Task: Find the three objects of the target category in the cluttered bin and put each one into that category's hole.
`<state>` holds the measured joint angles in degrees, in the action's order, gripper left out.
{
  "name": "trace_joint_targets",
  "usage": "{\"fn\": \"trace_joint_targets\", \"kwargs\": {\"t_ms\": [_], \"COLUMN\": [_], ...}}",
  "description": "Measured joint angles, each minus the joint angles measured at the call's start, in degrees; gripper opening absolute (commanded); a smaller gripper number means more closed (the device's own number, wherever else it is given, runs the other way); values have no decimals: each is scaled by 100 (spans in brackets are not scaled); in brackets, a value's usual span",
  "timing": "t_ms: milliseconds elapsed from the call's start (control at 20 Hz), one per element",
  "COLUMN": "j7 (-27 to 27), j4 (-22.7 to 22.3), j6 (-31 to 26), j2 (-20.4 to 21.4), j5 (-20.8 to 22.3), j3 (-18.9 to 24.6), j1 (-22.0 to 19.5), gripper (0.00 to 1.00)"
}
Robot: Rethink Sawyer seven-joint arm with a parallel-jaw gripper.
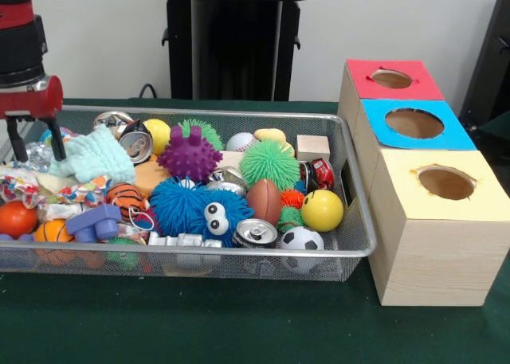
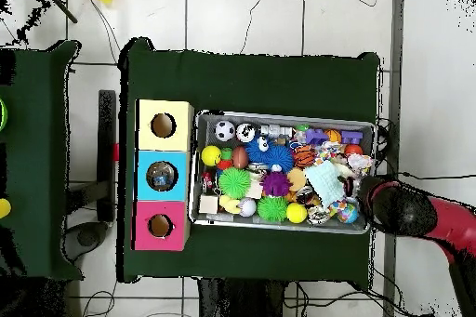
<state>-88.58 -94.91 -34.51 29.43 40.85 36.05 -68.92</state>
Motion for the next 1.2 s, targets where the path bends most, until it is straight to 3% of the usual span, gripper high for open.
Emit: {"fn": "trace_joint_targets", "kwargs": {"t_ms": [1200], "j7": [0], "j4": [-2], "j6": [0], "j2": [-86], "j5": [508], "j3": [1], "j1": [-192], "gripper": [100]}}
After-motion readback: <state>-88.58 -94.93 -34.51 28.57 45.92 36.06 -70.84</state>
